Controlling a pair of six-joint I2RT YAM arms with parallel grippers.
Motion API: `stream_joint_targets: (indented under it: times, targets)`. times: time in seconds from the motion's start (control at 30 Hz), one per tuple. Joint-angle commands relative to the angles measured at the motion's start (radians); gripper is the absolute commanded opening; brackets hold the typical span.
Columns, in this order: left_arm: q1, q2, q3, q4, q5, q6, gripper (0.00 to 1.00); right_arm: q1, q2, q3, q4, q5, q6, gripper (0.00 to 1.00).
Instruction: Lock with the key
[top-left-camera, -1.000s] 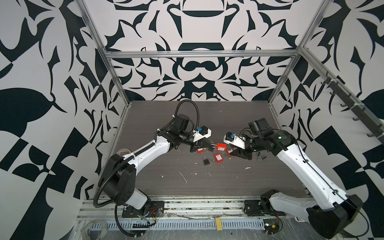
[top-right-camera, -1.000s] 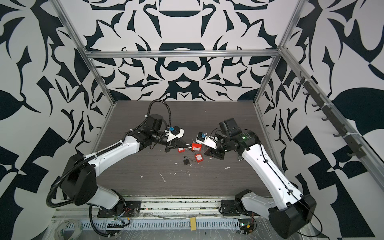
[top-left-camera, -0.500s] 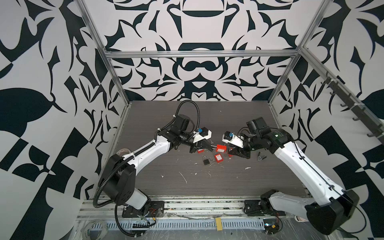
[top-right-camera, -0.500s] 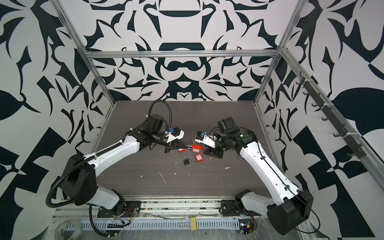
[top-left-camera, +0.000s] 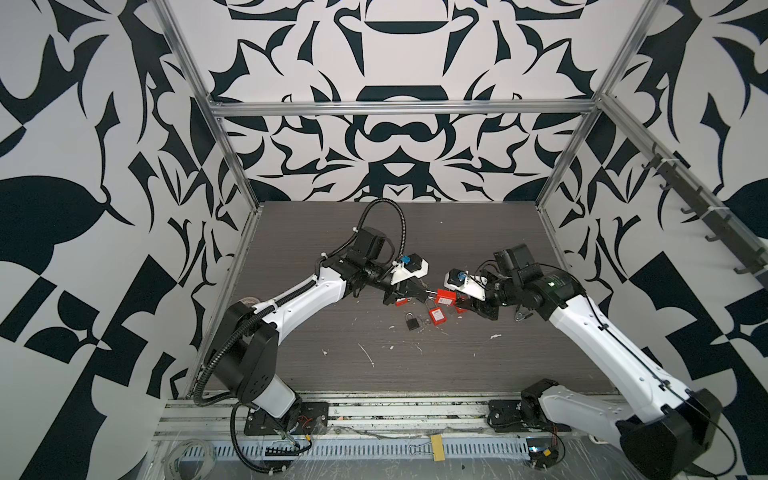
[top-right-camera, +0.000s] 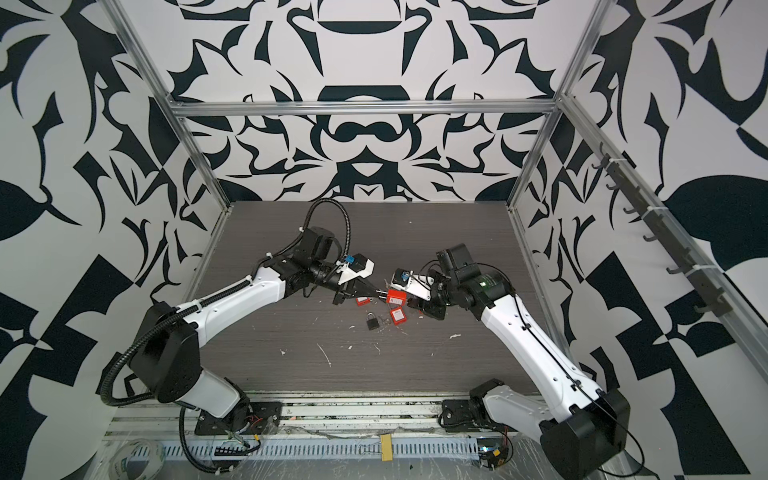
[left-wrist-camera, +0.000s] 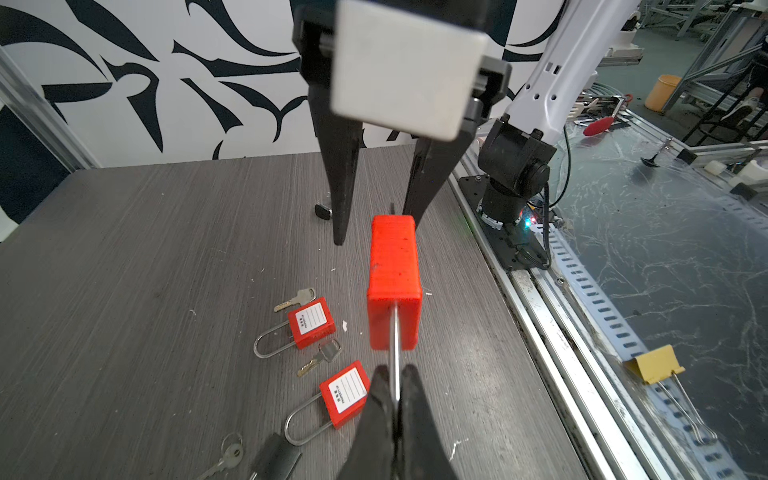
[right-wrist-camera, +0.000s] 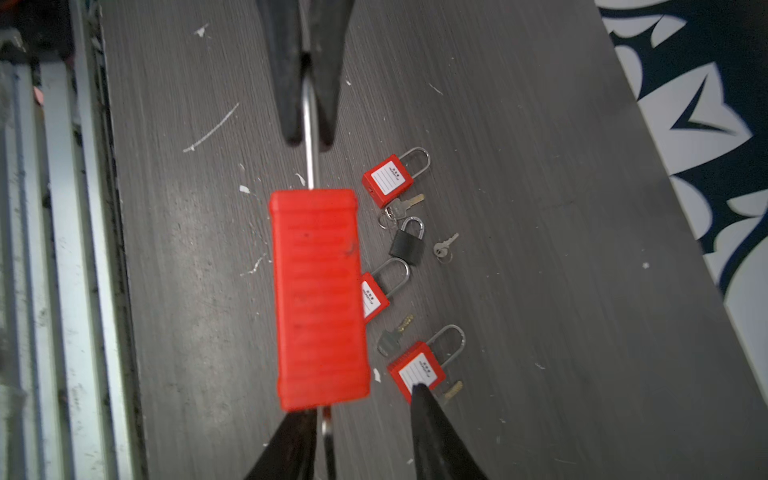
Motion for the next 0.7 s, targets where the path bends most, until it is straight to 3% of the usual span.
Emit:
stream_joint_targets:
  times: [0.0,0.13,0.3,0.67]
  targets:
    - [-0.004,0.012,0.05,-0.042,0.021,0.029,0.0,0.0,-0.03,0.032,-0.074,0.024,-0.032,0.46]
    - [-0.004,0.031,0.075,-0.073,0.013,0.051,0.0,-0.001,-0.029,0.077,-0.182,-0.003,-0.032,0.51]
    - [-0.007,0.052,0.097,-0.077,0.023,0.055,0.0,0.003,-0.043,0.097,-0.102,-0.083,0.019,0.56]
    - [-0.033,0.078,0.128,-0.103,0.011,0.072,0.0,0.016,0.031,0.117,-0.027,-0.176,0.024,0.53]
